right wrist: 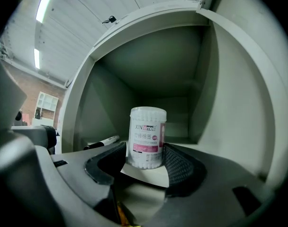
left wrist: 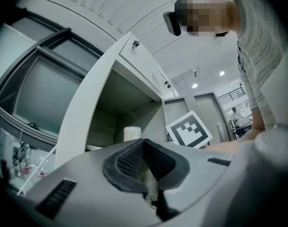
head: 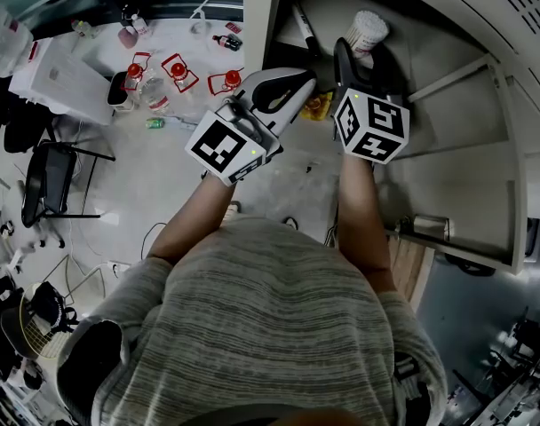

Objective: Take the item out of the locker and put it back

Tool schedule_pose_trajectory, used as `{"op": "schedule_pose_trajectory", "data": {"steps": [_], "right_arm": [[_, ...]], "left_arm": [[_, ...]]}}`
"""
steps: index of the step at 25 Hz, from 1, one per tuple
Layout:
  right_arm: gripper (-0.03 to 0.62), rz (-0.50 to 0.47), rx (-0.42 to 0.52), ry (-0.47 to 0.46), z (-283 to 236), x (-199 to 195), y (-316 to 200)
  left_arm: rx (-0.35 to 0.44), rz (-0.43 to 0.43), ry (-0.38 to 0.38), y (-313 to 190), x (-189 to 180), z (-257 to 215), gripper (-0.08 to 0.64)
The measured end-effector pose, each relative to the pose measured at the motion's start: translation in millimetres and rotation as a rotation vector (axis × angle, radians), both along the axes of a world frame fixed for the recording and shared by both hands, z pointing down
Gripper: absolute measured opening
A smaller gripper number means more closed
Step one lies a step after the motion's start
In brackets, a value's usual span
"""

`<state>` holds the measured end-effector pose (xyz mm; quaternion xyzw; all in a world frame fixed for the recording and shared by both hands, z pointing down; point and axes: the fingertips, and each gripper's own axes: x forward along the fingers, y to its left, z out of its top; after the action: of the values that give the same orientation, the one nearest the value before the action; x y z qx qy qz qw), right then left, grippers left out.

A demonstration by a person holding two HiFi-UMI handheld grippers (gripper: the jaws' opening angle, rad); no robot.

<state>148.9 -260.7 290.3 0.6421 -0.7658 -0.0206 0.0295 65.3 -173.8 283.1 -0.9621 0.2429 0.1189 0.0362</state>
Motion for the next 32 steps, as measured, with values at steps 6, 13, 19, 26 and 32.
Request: {"op": "schedule_pose_trajectory", "data": {"steps": [6,13,19,26,32], "right_arm": [[0.273,0.000,0.035,-0.033,-5,2,5],[0.275,-0.022,0.086,-0.066,-19,0,28],[0.273,-0.079,0.133,-0.037,-31,-8,60],[0.272,-0.158,0.177,-0.028,-35,-22,92],[0.173,-0.199,0.196,0.025,-35,-29,118]], "left_arm": [[-0.001,0.001,0.003,1,0,-1,0.008],[-0.001,0.000,0.008,4,0,-2,0.008],[0.001,0.003,0.007,9,-3,-3,0.008],[0.002,0.011,-0.001,16,-5,-2,0.008],[-0.003,0.021,-0.004,23,-7,-1,0.008]]}}
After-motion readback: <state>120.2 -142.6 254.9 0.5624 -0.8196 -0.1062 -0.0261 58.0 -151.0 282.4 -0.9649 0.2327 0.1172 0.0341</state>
